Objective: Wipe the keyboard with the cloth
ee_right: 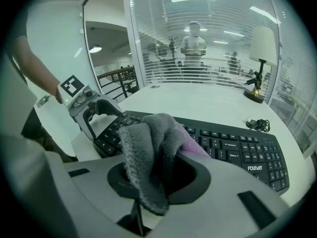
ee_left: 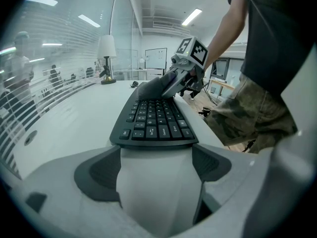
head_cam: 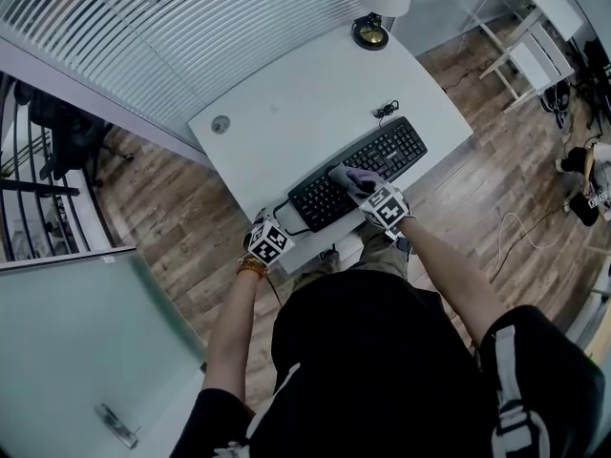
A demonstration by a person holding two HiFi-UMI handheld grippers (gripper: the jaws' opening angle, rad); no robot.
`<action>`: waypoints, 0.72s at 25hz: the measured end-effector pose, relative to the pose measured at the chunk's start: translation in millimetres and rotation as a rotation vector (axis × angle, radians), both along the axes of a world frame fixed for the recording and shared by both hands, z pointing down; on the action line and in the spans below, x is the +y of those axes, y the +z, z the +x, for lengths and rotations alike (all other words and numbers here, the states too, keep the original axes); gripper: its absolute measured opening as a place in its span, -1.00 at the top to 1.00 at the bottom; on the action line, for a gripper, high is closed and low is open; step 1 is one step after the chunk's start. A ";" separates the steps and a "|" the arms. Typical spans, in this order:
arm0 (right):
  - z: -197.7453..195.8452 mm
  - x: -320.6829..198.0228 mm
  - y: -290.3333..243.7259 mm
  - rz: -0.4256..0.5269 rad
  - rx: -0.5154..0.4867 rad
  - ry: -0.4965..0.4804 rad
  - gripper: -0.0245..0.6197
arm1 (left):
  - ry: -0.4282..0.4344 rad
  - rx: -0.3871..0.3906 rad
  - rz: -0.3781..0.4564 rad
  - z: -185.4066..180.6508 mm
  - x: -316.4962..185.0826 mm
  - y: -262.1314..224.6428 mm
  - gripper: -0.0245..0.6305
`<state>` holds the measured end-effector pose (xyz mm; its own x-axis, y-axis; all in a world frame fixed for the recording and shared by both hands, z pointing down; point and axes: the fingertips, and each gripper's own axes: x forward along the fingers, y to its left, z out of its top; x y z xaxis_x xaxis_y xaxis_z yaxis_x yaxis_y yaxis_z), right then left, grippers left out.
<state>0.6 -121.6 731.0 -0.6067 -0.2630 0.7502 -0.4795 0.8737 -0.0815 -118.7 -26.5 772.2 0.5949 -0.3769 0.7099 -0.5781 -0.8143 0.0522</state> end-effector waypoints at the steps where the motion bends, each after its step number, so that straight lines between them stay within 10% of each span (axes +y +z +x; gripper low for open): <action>1: -0.7 1.4 0.5 0.002 0.003 -0.005 0.67 | 0.000 0.001 0.002 0.7 -0.4 -0.2 -0.43; 18: -54.1 49.3 -0.8 -0.020 -0.029 -0.120 0.67 | 0.001 0.002 0.004 -1.9 -1.6 0.7 -0.43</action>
<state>-53.5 -72.4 730.3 -0.6542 -0.1721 0.7364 -0.3686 0.9229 -0.1118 -120.7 -28.1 772.9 0.5970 -0.3786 0.7073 -0.5769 -0.8153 0.0505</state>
